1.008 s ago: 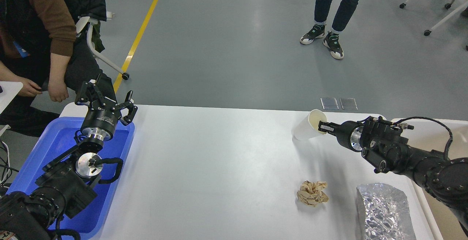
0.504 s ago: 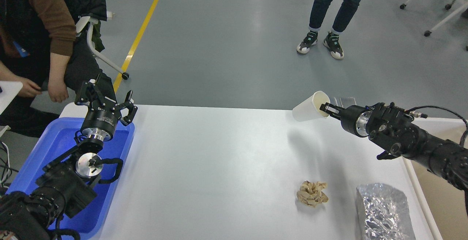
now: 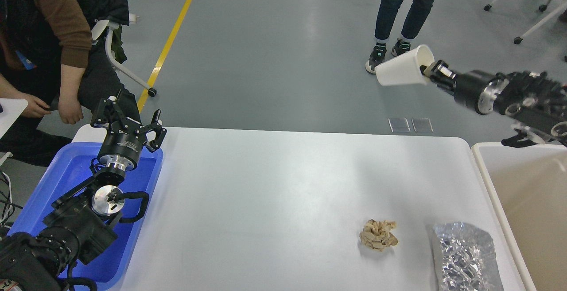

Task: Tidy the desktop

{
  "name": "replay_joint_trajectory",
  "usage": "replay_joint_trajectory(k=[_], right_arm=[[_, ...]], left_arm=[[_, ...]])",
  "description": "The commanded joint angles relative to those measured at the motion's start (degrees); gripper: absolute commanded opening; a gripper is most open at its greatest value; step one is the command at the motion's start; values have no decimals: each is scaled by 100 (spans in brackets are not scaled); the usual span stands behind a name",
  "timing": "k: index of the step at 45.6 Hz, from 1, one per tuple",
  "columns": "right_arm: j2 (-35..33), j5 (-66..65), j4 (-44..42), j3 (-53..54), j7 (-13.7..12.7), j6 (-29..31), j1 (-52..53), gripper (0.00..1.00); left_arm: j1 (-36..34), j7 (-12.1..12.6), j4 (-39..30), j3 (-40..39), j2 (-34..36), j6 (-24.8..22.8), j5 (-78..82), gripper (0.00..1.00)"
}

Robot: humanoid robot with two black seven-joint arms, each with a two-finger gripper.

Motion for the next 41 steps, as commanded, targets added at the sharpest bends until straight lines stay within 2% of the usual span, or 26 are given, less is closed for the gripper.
replay_joint_trajectory(k=[1, 18, 32, 41], right_arm=[[-740, 159, 329, 940, 2, 236, 172, 0], [-1381, 1548, 144, 1416, -42, 219, 146, 0], [-1505, 2392, -1217, 1196, -104, -238, -425, 0], [-1478, 2401, -2307, 1205, -551, -317, -944, 0]], left_arm=[[0, 0, 0, 0, 0, -8, 1, 100], [0, 0, 0, 0, 0, 1, -8, 100], [0, 0, 0, 0, 0, -8, 1, 100], [0, 0, 0, 0, 0, 1, 1, 100]])
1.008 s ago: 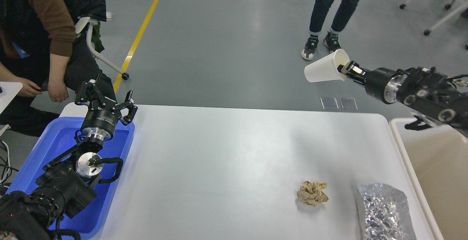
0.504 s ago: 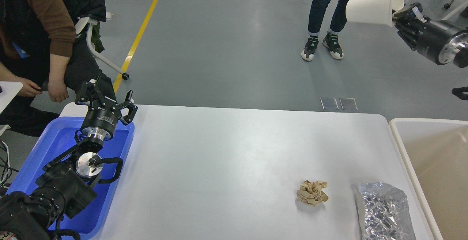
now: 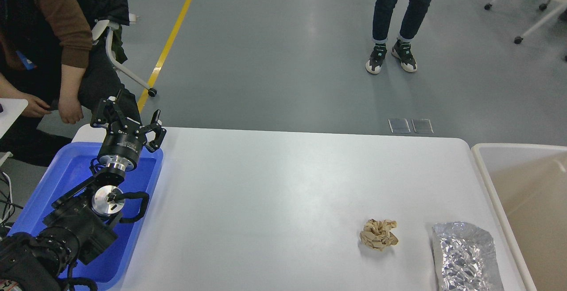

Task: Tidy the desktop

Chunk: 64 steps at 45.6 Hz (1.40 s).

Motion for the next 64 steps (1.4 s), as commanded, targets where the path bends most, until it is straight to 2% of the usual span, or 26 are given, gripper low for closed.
replay_joint_trajectory(k=[1, 10, 19, 24, 32, 38, 64], right_arm=[[-29, 231, -1280, -13, -429, -168, -590, 0], [252, 231, -2335, 5, -790, -168, -1258, 0], [1034, 108, -3408, -4, -913, -212, -1891, 0], [1202, 108, -3426, -4, -1115, -229, -2207, 0], [1597, 117, -3435, 49, -1159, -229, -2577, 0], [1957, 126, -3444, 75, -1352, -238, -2761, 0], [2564, 73, -3417, -4, -1414, -229, -3456, 0]], left_arm=[[0, 0, 0, 1, 0, 1, 2, 100], [0, 0, 0, -7, 0, 1, -7, 100], [0, 0, 0, 1, 0, 1, -7, 100], [0, 0, 0, -7, 0, 1, -7, 100], [0, 0, 0, 1, 0, 1, -7, 100], [0, 0, 0, -7, 0, 1, 2, 100], [0, 0, 0, -7, 0, 1, 2, 100]])
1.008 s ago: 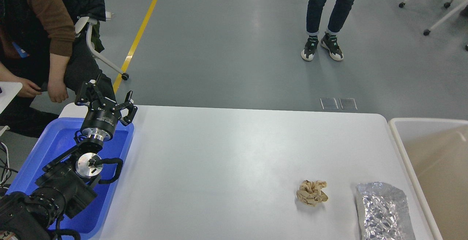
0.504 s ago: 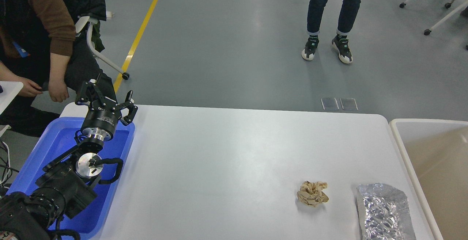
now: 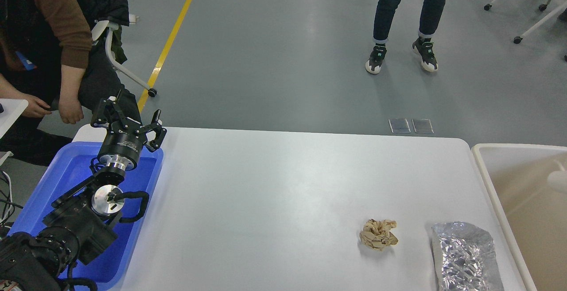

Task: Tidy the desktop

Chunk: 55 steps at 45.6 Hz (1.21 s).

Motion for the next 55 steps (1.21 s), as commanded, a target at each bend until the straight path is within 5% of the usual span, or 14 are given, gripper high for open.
replay_joint_trajectory(k=[1, 19, 22, 31, 33, 55], right_arm=[[233, -23, -5, -23, -46, 4, -277, 0], [304, -14, -5, -6, -169, 4, -321, 2], [304, -5, -14, -6, -169, -4, -321, 19], [295, 47, -23, 12, -160, -13, -321, 90], [295, 47, -23, 12, -160, -39, -304, 98], [-293, 100, 425, 143, -134, 66, 583, 100]], left_arm=[[0, 0, 0, 1, 0, 2, 1, 100], [0, 0, 0, 1, 0, 2, 1, 100], [0, 0, 0, 1, 0, 2, 1, 100], [0, 0, 0, 1, 0, 2, 1, 100], [0, 0, 0, 1, 0, 2, 1, 100], [0, 0, 0, 1, 0, 2, 1, 100]])
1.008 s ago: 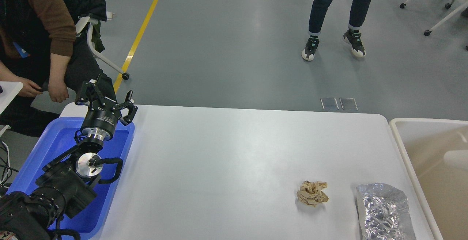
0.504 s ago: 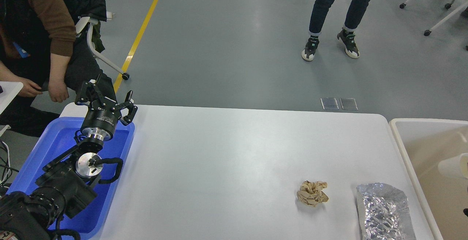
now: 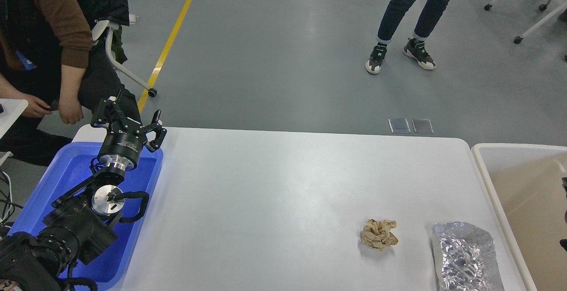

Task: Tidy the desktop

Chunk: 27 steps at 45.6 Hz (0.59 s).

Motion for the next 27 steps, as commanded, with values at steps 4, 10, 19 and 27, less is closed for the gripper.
replay_joint_trajectory(k=[4, 10, 19, 27], right_arm=[[-721, 28, 446, 221, 60, 10, 853, 100], [-976, 36, 525, 397, 69, 2, 1310, 100], [-1556, 45, 1342, 976, 60, 28, 1935, 100], [-2092, 36, 2476, 1987, 69, 37, 2111, 100]], left_arm=[[0, 0, 0, 0, 0, -1, 1, 100], [0, 0, 0, 0, 0, -1, 1, 100], [0, 0, 0, 0, 0, -1, 1, 100], [0, 0, 0, 0, 0, -1, 1, 100]])
